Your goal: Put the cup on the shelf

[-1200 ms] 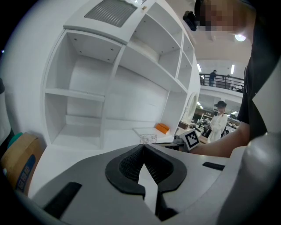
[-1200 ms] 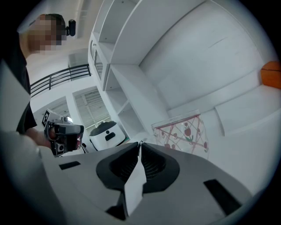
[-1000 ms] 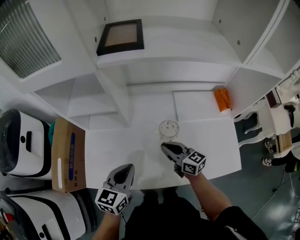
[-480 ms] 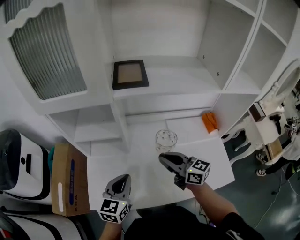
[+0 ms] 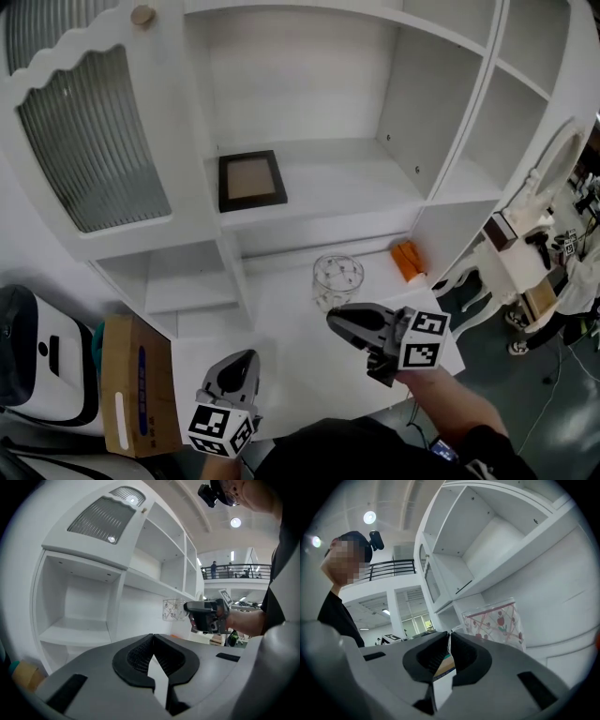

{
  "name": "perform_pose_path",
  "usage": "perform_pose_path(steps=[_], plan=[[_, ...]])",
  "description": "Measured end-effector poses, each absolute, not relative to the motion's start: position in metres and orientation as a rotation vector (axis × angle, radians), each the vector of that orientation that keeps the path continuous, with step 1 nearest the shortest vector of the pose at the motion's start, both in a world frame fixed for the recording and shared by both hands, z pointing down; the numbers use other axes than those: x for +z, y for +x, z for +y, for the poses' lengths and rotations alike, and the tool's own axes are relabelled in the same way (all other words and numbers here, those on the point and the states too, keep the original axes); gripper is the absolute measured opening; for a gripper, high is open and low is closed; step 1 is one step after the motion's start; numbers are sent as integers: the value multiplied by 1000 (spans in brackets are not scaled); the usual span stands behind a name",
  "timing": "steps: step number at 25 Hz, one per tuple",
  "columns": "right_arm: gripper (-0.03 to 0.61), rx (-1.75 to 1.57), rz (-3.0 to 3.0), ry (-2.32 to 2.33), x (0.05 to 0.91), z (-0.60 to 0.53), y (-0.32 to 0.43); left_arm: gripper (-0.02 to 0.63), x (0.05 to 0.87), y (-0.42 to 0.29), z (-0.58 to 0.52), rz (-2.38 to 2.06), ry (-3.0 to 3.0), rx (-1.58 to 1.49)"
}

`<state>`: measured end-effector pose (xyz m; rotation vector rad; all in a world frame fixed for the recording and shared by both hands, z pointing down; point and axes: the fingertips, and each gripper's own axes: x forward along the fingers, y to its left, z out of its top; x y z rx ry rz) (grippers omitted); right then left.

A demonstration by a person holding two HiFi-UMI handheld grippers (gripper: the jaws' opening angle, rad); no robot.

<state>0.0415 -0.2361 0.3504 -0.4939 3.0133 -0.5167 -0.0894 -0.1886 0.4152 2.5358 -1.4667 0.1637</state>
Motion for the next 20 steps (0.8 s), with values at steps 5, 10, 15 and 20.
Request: perform_pose_path(steps=[5, 10, 15, 20], plan=[[31, -528, 3015, -394, 301, -242, 55, 12, 388, -73, -198, -1476, 2565, 115], [30, -491, 3040, -317, 260, -242, 62, 12, 376, -61, -206, -1488, 2570, 79], [31, -494, 3057, -254, 227, -245, 68, 12, 358, -39, -218, -1470, 2589, 70], [31, -406, 3083, -230, 207, -241, 62, 12, 347, -24, -213, -1422, 2665, 79]])
